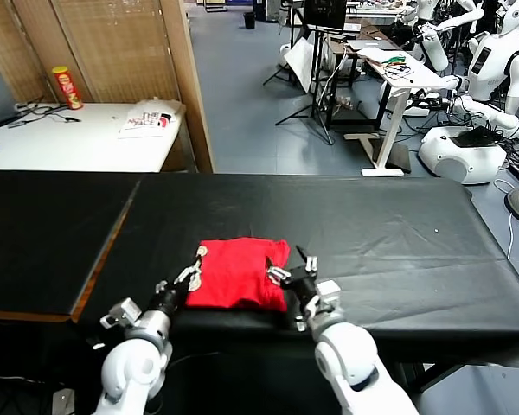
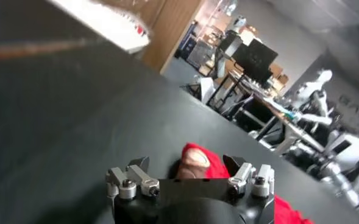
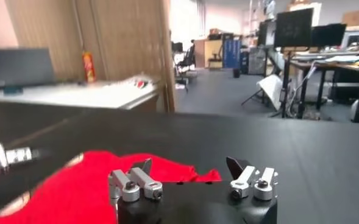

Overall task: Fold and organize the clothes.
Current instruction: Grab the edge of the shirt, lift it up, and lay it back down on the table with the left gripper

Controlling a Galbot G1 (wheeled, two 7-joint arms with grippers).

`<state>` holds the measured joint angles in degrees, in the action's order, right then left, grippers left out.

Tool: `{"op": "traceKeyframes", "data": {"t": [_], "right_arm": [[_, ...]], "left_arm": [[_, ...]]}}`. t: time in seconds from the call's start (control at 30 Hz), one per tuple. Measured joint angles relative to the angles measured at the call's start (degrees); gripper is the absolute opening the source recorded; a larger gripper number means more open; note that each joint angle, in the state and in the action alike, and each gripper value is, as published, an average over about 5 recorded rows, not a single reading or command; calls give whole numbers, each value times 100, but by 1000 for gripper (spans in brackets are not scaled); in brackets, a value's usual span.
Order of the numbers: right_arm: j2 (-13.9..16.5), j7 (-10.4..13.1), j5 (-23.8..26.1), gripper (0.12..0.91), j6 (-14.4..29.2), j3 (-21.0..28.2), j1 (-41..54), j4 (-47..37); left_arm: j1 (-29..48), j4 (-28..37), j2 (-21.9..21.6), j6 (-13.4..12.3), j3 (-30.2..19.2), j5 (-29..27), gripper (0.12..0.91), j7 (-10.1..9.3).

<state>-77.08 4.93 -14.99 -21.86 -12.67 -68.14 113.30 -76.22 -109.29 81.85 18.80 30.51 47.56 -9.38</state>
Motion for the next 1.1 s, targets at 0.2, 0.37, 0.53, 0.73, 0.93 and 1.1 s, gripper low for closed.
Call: {"op": "traceKeyframes", "data": {"t": [0.2,0.37,0.53,0.73,0.93,1.1], "right_arm": [[60,0,-78,798,-17,-209,-95,230],[48,-6,-87,798,-20,-243,-112,283],[41,-12,-89,798,-19,-266,-108,289],[39,-21,-88,798,-27,-304,-127,305],[29,-22,-65,798,-33,-378,-192,359],[-10,-19,31,798,-33,-472,-295,418]], "left_arm": [[-72,74,52,-43,-86,380,798,53],[-48,130,84,-67,-106,468,798,60],[-26,224,88,-104,-96,503,654,59],[-9,289,89,-80,-113,465,352,57],[47,253,54,-50,-130,225,156,47],[129,93,-135,-60,-12,-590,158,162]]}}
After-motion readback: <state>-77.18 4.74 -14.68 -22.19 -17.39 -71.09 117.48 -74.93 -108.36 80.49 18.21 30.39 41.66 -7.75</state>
